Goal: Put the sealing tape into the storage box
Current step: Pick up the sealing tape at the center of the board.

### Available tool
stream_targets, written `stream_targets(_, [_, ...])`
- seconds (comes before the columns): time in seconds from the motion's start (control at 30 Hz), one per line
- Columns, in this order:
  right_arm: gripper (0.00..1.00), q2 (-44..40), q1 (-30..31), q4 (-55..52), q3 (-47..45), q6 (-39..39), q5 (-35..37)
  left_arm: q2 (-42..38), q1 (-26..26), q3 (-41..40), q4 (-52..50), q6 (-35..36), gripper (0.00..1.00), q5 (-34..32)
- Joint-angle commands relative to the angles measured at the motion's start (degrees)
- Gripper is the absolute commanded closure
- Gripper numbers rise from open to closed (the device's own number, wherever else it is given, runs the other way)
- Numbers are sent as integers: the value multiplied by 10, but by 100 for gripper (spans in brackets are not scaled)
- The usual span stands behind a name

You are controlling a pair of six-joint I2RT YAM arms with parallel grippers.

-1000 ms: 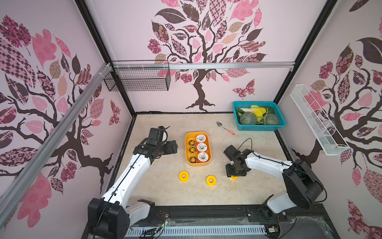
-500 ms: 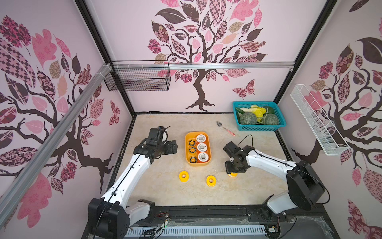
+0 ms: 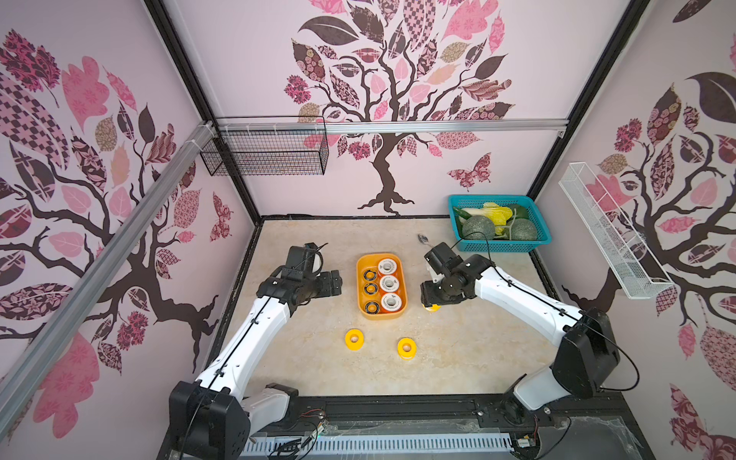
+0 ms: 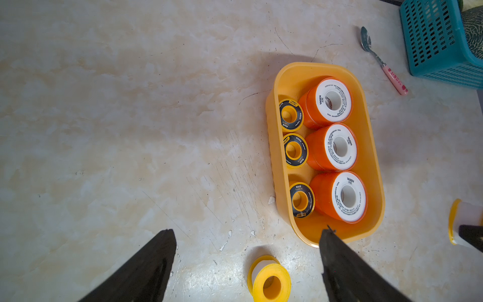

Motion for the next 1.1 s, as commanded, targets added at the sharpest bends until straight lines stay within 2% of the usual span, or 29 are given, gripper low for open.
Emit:
stream_targets(0.0, [37, 38, 3, -5, 58, -21, -30, -4, 1, -2, -5, 5, 9, -2])
stream_targets(0.37, [37, 195, 4, -30, 262, -51, -72, -4, 2, -6, -7, 0, 9, -8])
stream_targets(0.67, [37, 290, 14, -56, 388, -65, -83, -1, 2, -9, -6, -3, 9, -5])
stream_targets(0.77, [37, 318, 18, -60, 419, -66, -88, 6, 2, -8, 2, -8, 9, 15])
stream_targets(0.83, [37, 335, 19, -63, 438, -68, -90, 14, 2, -7, 7, -27, 10, 27])
stream_targets(0.93, [37, 356, 21, -69, 467, -71, -93, 33, 2, -17, 44, -92, 12, 41])
stream_targets(1.07, [37, 378, 21, -78, 498, -73, -98, 79, 2, -20, 121, -150, 23, 60])
